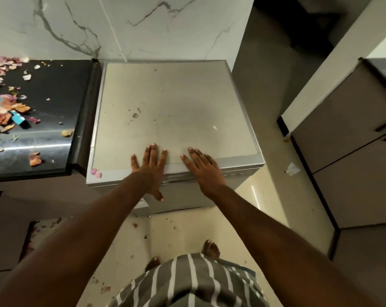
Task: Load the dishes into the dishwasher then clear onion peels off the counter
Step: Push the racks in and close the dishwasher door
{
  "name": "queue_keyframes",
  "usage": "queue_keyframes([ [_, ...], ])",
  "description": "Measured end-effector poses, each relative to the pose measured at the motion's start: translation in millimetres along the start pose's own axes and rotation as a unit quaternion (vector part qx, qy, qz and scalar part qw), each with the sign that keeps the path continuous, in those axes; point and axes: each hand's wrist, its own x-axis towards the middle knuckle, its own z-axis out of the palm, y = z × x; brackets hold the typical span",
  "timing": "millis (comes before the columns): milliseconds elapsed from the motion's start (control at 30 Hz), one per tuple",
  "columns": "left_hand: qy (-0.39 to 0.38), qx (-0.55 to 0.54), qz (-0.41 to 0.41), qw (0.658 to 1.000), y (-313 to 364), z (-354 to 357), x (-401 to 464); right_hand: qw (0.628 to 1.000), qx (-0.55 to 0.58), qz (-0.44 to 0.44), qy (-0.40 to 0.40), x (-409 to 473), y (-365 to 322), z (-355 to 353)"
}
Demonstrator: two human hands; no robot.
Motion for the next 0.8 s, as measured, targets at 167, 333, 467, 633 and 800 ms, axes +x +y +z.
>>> queue_keyframes([
  [167,-0.012,0.015,-0.009,1.000,1,-2,2,0.995,-0.025,0.074,0.058,-53,100,4],
  [333,-0.028,0.017,-0.022,0.999,4,-3,4,0.993,-0.054,0.099,0.025,-70,150,-9],
  [467,-0.049,0.019,-0.038,0.998,10,-7,2,0.991,-0.067,0.113,0.029,-64,146,-1],
  [633,-0.015,-0.015,0.025,0.999,33,-27,12,0.990,-0.070,0.112,0.049,-64,146,6],
  [800,-0.026,-0.022,0.027,0.999,65,-26,31,0.992,-0.048,0.109,0.051,-65,152,15],
])
